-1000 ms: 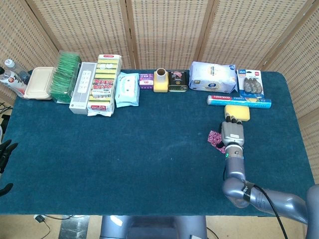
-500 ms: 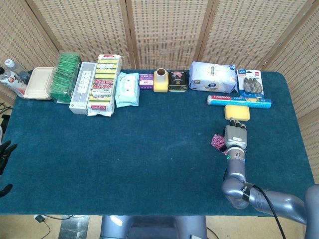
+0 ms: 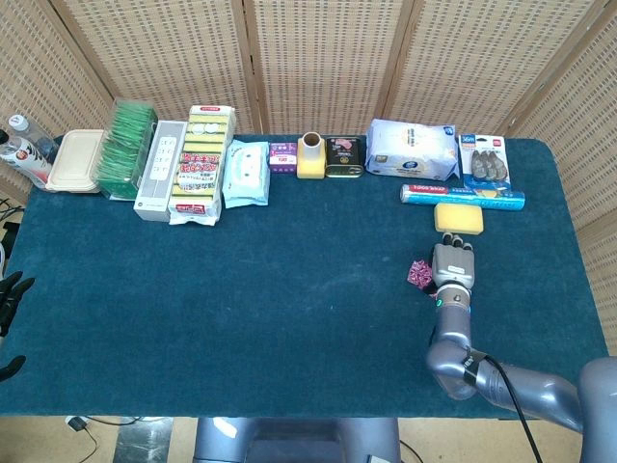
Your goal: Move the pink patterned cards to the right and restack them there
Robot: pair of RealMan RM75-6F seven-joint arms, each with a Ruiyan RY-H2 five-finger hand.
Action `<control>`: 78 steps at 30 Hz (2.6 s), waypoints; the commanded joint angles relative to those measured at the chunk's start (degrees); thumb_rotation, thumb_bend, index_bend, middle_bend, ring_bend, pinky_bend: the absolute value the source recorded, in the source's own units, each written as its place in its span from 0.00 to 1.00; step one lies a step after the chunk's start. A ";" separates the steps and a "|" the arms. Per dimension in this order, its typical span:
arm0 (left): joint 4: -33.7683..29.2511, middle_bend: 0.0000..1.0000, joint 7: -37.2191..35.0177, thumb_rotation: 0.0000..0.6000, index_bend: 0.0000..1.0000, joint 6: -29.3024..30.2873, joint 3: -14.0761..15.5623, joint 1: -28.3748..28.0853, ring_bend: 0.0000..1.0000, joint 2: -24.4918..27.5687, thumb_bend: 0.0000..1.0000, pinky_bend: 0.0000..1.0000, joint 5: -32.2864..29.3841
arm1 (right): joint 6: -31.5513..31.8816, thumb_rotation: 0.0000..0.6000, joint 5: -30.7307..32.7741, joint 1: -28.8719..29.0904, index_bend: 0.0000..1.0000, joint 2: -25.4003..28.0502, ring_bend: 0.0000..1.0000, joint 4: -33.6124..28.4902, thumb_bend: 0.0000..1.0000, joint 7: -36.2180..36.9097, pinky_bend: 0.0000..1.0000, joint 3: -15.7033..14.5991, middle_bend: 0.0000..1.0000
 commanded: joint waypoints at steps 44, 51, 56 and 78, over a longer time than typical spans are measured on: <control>0.20 0.00 -0.62 1.00 0.00 0.75 0.12 0.40 0.00 0.13 0.10 0.08 0.53 | 0.69 1.00 3.79 -0.39 0.39 -1.52 0.00 1.11 0.27 -3.27 0.10 1.97 0.00; 0.30 0.00 -0.95 1.00 0.00 1.05 0.12 0.55 0.00 0.19 0.10 0.08 0.59 | 0.95 1.00 3.92 -0.24 0.39 -2.11 0.00 1.68 0.27 -3.70 0.10 2.20 0.00; 0.29 0.00 -0.94 1.00 0.00 0.72 0.08 0.39 0.00 0.24 0.10 0.08 0.47 | 0.87 1.00 4.46 -0.27 0.37 -2.28 0.00 2.11 0.27 -3.99 0.10 2.54 0.00; 0.31 0.00 -1.10 1.00 0.00 0.75 0.07 0.40 0.00 0.28 0.10 0.08 0.47 | 0.61 1.00 3.01 -0.92 0.32 -1.03 0.00 -0.28 0.27 -3.06 0.10 2.93 0.00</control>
